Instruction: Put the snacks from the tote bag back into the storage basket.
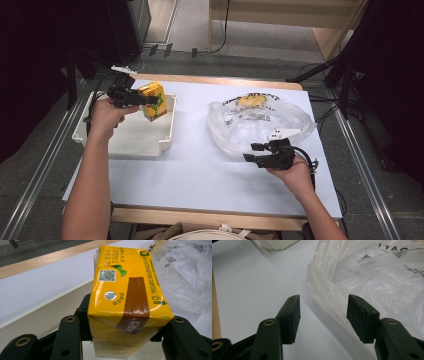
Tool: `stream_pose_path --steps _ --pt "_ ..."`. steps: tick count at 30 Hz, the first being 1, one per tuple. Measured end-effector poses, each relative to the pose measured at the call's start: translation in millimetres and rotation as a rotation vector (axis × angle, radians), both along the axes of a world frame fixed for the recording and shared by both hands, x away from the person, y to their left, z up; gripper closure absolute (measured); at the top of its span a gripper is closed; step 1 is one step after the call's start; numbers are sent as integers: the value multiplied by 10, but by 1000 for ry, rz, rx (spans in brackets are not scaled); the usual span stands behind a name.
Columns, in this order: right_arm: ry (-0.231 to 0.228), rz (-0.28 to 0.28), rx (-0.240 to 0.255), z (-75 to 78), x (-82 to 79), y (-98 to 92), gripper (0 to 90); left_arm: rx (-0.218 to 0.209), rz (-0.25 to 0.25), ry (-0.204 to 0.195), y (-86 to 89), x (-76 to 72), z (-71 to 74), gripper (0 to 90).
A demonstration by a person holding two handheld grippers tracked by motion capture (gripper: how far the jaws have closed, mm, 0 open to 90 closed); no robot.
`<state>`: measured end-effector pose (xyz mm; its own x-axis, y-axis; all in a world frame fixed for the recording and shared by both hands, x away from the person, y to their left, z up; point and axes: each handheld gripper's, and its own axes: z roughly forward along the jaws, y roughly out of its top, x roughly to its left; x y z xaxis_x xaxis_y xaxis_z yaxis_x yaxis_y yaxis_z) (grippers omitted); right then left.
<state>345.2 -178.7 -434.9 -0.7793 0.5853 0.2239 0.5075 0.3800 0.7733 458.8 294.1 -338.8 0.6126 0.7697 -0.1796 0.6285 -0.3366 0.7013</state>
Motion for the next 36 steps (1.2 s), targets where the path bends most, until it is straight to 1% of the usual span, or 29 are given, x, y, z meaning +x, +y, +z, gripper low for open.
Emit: stream_pose_path --steps 3,7,12,15,19,21,24,32,36 --pt "-1 -1 0 0 1 -1 456 4 11 -2 5 19 -57 520" --pt "0 -1 -1 -1 1 0 457 19 25 -20 -18 43 -146 520" --pt "1 0 0 -2 1 1 457 29 28 0 -52 82 -250 520" --pt "1 -1 1 -1 0 1 458 34 39 8 -66 103 -302 520" --pt "0 2 -1 -4 2 2 458 31 53 1 -96 125 -361 520" --pt "0 2 -3 -5 3 2 458 40 59 -2 -113 132 -382 520" --pt "0 3 0 -4 0 2 457 42 74 -18 -132 144 -428 519" --pt "0 1 -1 -8 0 2 458 76 79 -2 -191 193 -534 519" --pt "2 0 -3 -7 -3 0 458 76 83 -2 -225 213 -580 519"
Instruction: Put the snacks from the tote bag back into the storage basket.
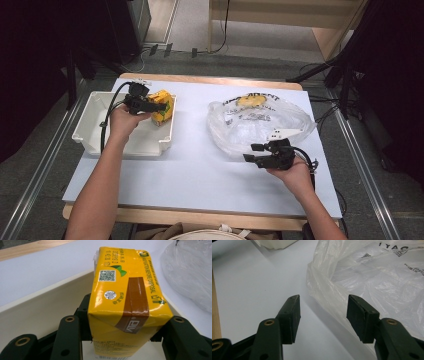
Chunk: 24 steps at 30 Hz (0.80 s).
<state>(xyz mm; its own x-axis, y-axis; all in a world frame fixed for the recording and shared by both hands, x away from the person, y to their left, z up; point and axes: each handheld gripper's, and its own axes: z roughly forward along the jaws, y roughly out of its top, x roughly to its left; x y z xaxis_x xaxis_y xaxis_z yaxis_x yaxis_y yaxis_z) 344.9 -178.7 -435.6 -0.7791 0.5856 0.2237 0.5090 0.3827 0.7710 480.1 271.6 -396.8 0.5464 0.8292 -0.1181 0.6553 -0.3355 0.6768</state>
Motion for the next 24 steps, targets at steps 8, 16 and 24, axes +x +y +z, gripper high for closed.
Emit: stream_pose_path --steps 8,16,24 --pt "0 1 -2 -2 -2 -2 458 -6 -6 -38 10 -3 -62 516" --pt "3 1 -3 -3 -4 4 458 15 -46 -20 17 -21 -56 492" --pt "5 4 -5 -4 -7 5 458 16 -69 -21 35 -32 -16 462"
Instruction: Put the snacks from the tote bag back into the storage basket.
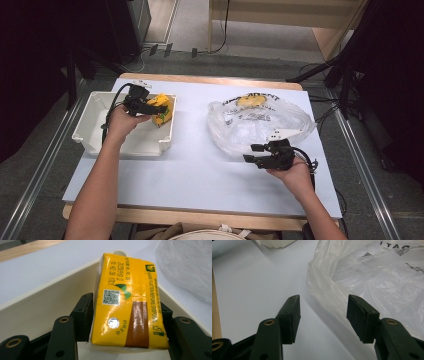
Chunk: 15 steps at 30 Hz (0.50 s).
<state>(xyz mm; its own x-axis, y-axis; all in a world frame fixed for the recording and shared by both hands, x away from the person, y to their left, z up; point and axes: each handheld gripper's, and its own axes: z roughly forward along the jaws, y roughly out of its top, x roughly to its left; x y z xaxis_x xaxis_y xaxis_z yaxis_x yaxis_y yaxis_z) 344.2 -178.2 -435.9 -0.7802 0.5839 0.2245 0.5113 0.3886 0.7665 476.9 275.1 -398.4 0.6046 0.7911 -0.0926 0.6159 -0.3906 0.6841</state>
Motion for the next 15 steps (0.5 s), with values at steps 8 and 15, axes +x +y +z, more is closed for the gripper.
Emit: stream_pose_path --steps 8,15 --pt "1 2 -1 -1 -3 4 457 -40 0 -6 59 -29 129 435" --pt "-2 4 -2 -1 1 4 457 -55 8 1 113 -73 261 426"
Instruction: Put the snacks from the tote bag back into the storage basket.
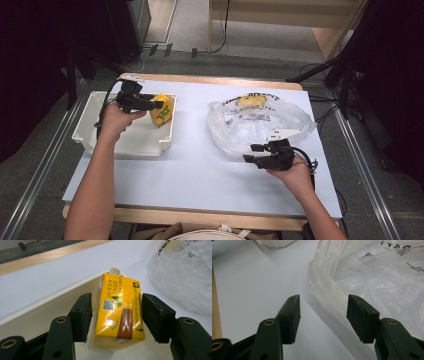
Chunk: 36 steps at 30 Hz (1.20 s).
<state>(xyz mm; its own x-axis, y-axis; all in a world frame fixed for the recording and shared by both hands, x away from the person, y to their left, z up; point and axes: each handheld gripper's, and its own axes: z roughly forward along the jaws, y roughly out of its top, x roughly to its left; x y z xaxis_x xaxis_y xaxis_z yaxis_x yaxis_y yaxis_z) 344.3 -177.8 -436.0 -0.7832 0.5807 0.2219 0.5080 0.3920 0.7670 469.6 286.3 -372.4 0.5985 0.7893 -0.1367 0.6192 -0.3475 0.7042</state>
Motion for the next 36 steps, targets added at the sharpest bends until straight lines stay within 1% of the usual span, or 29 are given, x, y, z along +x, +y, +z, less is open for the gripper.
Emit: stream_pose_path --steps 2,5,9,14,16,17,20,21,22,23,24,25,26,27,28,30,32,36 --pt "-3 3 -2 -1 5 5 457 4 3 -3 1 -15 26 425" --pt "0 4 0 0 7 15 457 -11 4 2 18 -34 87 424" --pt "0 5 -3 3 12 20 457 -5 0 -1 33 -72 165 427" --pt "-2 11 -3 5 24 34 457 -25 3 -8 57 -118 248 445" --pt "-2 13 -1 5 26 38 458 -31 -6 -7 54 -133 276 455" --pt "-2 14 -2 4 28 41 458 -41 -13 -7 46 -142 284 475" --pt "-5 18 1 3 35 47 458 -48 -36 -7 20 -170 302 550" --pt "-7 19 2 3 38 47 457 -50 -40 -7 12 -177 303 563" --pt "-6 20 2 3 41 48 458 -54 -47 -3 10 -180 303 598" --pt "-4 20 3 4 41 50 457 -56 -54 -1 3 -189 304 611" --pt "-3 20 4 4 41 55 457 -59 -68 1 -7 -199 300 692" --pt "0 19 5 4 41 59 458 -51 -84 -5 -20 -209 300 712" --pt "0 23 1 7 44 61 457 -48 -95 -8 -31 -217 298 762" --pt "-6 27 -2 6 52 64 457 -49 -104 0 -45 -219 293 775" --pt "-6 28 -1 8 53 67 457 -46 -113 6 -56 -218 283 816" --pt "-3 27 0 8 54 75 457 -30 -119 12 -80 -214 250 864" --pt "-3 26 0 8 56 76 458 -31 -125 21 -89 -207 212 895" --pt "0 24 1 13 57 74 458 -9 -130 37 -106 -189 126 900"
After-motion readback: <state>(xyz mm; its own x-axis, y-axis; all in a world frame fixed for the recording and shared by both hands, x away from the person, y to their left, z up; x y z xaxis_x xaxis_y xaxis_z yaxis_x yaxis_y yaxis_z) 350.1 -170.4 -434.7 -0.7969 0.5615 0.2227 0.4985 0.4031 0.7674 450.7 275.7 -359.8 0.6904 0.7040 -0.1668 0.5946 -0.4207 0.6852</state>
